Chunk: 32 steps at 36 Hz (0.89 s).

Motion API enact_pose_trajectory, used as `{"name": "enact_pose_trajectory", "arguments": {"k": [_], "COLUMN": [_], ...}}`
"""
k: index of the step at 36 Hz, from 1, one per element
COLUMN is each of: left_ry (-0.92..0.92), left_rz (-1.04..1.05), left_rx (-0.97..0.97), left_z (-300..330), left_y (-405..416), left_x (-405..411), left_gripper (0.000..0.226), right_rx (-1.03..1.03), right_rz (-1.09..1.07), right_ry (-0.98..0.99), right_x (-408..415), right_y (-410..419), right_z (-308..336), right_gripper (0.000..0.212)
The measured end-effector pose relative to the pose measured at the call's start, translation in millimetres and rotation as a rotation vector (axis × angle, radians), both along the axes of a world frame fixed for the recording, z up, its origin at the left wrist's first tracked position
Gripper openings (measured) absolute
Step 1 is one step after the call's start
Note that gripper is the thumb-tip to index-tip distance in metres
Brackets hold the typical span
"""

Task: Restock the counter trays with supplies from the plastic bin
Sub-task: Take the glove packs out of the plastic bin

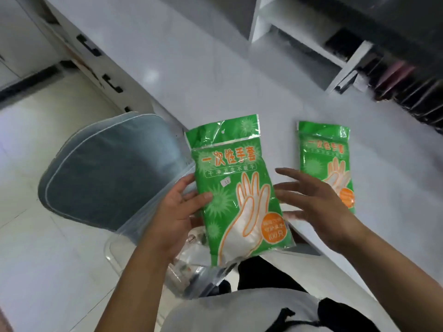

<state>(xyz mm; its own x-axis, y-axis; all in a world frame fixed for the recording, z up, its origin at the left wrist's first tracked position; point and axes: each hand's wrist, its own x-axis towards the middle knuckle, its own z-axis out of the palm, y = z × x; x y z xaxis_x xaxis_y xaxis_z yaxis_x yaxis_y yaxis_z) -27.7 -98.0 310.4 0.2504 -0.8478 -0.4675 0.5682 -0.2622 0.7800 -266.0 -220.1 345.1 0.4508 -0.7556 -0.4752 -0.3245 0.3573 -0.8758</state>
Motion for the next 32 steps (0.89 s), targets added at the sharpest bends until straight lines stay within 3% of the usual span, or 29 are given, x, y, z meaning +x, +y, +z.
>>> {"name": "enact_pose_trajectory", "arguments": {"k": [4, 11, 15, 22, 28, 32], "left_ry": [0.028, -0.037, -0.101, -0.339, -0.669, -0.748], "left_rz": [-0.124, -0.347, -0.397, -0.368, -0.384, -0.369], "left_rx": [0.021, 0.092, 0.136, 0.228, 0.292, 0.312], "left_z": [7, 4, -1, -20, -38, -44], "left_y": [-38, -107, -150, -209, -230, -231], "left_x": [-27, -83, -117, -158, -177, -183], "left_gripper": [0.049, 0.068, 0.057, 0.057, 0.053, 0.052], "right_rx": [0.098, 0.119, 0.096, 0.102, 0.095, 0.067], "right_rz": [-0.103, -0.318, -0.404, -0.447, -0.415, -0.366], "right_ry": [-0.04, -0.019, 0.039, 0.031, 0.085, 0.093], "right_x": [-38, -102, -129, -157, -160, -161], "right_y": [-16, -44, -67, -110, -131, -134], "right_z": [2, -10, -23, -42, -62, -73], "right_gripper": [0.04, 0.045, 0.047, 0.044, 0.043, 0.048]}}
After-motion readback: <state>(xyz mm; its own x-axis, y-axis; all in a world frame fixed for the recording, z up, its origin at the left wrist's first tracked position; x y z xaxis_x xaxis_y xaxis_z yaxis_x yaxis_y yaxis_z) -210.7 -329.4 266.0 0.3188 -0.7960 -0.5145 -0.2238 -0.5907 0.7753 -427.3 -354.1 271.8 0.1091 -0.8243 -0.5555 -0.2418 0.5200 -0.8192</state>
